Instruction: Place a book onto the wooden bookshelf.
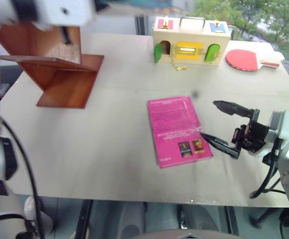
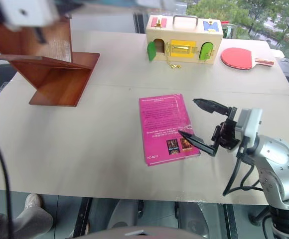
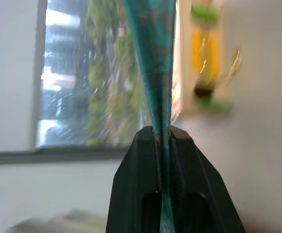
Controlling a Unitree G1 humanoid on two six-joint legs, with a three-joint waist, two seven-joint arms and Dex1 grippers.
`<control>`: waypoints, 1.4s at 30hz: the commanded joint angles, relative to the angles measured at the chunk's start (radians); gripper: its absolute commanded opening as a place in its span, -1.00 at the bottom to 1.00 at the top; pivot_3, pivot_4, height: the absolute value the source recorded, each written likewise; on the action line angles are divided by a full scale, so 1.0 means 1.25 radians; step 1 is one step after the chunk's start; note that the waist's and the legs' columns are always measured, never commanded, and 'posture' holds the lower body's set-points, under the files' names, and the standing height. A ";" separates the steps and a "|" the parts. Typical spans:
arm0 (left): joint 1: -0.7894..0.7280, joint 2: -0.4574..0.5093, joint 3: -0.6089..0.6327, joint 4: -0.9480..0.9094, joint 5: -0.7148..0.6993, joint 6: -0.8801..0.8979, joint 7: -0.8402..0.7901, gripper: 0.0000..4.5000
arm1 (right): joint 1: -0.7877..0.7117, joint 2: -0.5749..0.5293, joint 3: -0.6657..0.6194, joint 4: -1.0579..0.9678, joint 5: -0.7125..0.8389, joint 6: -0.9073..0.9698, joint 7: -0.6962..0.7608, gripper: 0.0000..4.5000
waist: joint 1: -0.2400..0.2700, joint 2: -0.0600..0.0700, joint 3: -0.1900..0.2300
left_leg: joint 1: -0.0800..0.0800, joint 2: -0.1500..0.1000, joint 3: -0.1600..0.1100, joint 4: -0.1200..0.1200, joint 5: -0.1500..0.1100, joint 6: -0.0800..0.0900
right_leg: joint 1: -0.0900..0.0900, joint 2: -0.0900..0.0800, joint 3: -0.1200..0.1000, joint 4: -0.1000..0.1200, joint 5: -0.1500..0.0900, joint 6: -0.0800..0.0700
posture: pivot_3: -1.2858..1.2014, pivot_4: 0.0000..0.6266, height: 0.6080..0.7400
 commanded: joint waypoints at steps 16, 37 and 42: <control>0.210 0.026 0.098 0.156 -0.026 -0.150 -0.010 -0.98 | -0.033 0.007 0.011 -0.020 0.009 -0.001 0.005 1.00 | -0.005 0.003 -0.001 | 0.005 0.008 0.002 0.003 -0.001 0.002 | 0.001 0.007 0.002 0.008 0.000 0.000 | 0.03 -0.52 1.00; 0.195 0.085 0.137 0.195 -0.101 -0.154 -0.143 -0.98 | -0.078 0.018 0.035 0.043 -0.001 -0.008 0.039 1.00 | 0.002 0.003 -0.001 | 0.003 0.008 0.002 0.003 -0.001 0.002 | 0.000 0.007 0.002 0.006 0.000 -0.001 | 0.03 -0.52 1.00; 0.160 0.113 0.118 0.305 -0.086 -0.184 -0.201 -0.98 | -0.086 0.023 0.039 0.053 -0.005 -0.011 0.045 1.00 | 0.009 0.003 -0.001 | 0.003 0.008 0.002 0.003 -0.001 0.002 | 0.000 0.007 0.002 0.006 0.000 -0.001 | 0.03 -0.52 1.00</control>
